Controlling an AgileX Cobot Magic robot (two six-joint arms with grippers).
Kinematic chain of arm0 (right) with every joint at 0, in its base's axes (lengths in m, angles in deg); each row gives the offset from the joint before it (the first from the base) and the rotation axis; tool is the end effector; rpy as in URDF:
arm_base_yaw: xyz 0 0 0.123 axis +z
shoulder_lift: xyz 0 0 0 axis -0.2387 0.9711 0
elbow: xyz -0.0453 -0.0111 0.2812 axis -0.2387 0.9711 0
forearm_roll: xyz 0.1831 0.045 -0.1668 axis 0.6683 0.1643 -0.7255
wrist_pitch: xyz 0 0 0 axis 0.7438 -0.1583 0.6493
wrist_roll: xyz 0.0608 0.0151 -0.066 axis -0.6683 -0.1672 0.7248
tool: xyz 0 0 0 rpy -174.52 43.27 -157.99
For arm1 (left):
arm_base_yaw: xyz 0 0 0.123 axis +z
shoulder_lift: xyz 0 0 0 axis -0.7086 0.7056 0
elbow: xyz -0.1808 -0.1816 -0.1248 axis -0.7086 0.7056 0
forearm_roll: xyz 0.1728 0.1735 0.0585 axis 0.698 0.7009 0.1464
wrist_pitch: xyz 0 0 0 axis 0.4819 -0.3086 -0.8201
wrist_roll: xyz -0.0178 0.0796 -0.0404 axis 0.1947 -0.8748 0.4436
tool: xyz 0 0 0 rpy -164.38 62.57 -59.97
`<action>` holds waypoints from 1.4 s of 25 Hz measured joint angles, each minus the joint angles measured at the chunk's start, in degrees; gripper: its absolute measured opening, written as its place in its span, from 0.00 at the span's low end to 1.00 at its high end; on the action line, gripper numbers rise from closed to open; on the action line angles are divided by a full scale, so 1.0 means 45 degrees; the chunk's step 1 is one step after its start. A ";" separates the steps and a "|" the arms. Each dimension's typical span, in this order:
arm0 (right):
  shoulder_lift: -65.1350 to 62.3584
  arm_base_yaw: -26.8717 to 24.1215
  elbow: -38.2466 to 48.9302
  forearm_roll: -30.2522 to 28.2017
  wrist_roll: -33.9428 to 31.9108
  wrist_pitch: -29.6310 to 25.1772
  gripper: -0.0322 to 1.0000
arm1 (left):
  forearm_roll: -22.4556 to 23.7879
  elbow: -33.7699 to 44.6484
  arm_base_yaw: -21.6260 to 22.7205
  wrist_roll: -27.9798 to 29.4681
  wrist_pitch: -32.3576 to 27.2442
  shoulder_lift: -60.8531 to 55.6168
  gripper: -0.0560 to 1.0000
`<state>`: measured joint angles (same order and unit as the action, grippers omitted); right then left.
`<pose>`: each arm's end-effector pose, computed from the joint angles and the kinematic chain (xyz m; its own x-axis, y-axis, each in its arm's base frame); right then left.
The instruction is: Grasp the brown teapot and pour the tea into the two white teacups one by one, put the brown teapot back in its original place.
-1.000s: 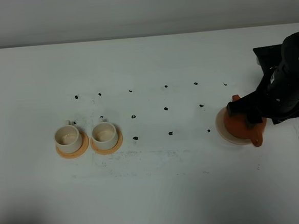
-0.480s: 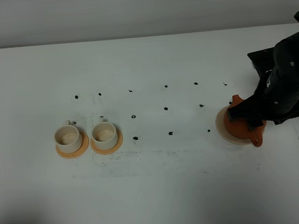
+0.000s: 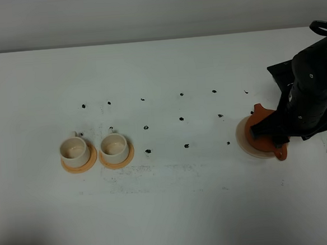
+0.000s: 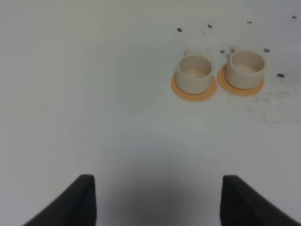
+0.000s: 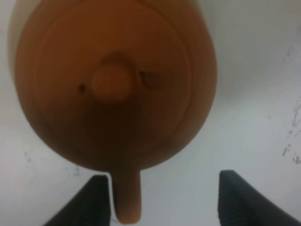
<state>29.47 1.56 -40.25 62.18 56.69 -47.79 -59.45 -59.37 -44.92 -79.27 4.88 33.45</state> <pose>0.3160 0.0766 0.1724 -0.9663 -0.2248 -0.1254 -0.2127 0.9717 -0.1032 -0.0065 -0.0048 0.2793 -0.4411 0.0580 -0.8956 0.0700 0.9971 0.0301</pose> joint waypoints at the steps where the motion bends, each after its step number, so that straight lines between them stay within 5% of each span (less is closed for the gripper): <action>1: 0.0043 0.0000 0.0000 0.0000 0.0000 0.0024 0.54 | 0.0000 0.0000 0.0000 0.0000 0.0000 0.0000 0.60; 35: 0.0355 0.0011 0.0000 0.0819 0.0256 0.0352 0.54 | 0.0000 0.0000 0.0000 -0.0023 0.0000 0.0000 0.60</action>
<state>31.06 1.61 -40.25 65.87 57.84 -46.20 -59.45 -59.37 -44.92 -79.37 4.88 33.45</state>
